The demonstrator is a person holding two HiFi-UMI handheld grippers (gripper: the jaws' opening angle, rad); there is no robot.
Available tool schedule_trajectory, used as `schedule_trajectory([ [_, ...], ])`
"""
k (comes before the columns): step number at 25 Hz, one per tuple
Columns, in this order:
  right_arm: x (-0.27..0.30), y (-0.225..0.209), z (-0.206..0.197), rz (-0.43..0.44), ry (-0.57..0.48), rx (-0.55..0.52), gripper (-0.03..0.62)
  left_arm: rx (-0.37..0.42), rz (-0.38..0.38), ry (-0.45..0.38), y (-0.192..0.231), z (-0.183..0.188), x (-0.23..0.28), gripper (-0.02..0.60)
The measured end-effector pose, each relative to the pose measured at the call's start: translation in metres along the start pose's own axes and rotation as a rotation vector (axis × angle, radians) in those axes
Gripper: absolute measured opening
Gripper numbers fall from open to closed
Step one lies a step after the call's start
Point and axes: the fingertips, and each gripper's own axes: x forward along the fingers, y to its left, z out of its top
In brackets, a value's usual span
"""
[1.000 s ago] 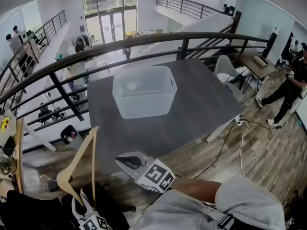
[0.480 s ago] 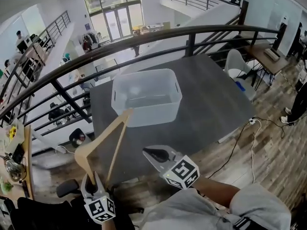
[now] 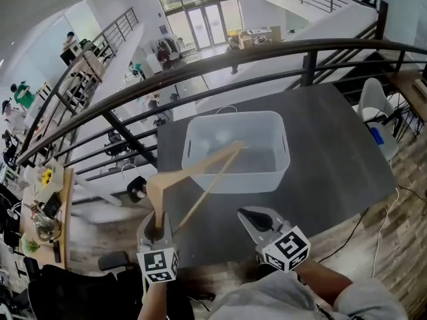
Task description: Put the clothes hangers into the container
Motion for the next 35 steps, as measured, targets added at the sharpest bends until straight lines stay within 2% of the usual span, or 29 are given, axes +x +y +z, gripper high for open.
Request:
schedule_trajectory([
  [6, 0.014, -0.054, 0.002, -0.012, -0.034, 0.054, -0.002, 0.153, -0.072, 0.024, -0.023, 0.025, 0.08, 0.087],
  [9, 0.019, -0.072, 0.002, -0.02, -0.037, 0.084, -0.002, 0.22, -0.12, 0.063, -0.032, 0.031, 0.117, 0.087],
  [18, 0.029, -0.1, -0.01, 0.003, -0.029, 0.143, -0.002, 0.36, -0.218, 0.176, -0.05, 0.047, 0.193, 0.084],
  [23, 0.033, -0.11, -0.007, 0.027, -0.027, 0.168, -0.002, 0.523, -0.246, 0.217, -0.062, 0.056, 0.223, 0.084],
  [29, 0.031, -0.135, -0.017, 0.007, -0.019, 0.202, -0.002, 0.677, -0.334, 0.279, -0.106, 0.045, 0.269, 0.084],
  [35, 0.028, -0.14, -0.025, -0.014, -0.041, 0.213, 0.0, 0.819, -0.412, 0.408, -0.127, 0.018, 0.295, 0.087],
])
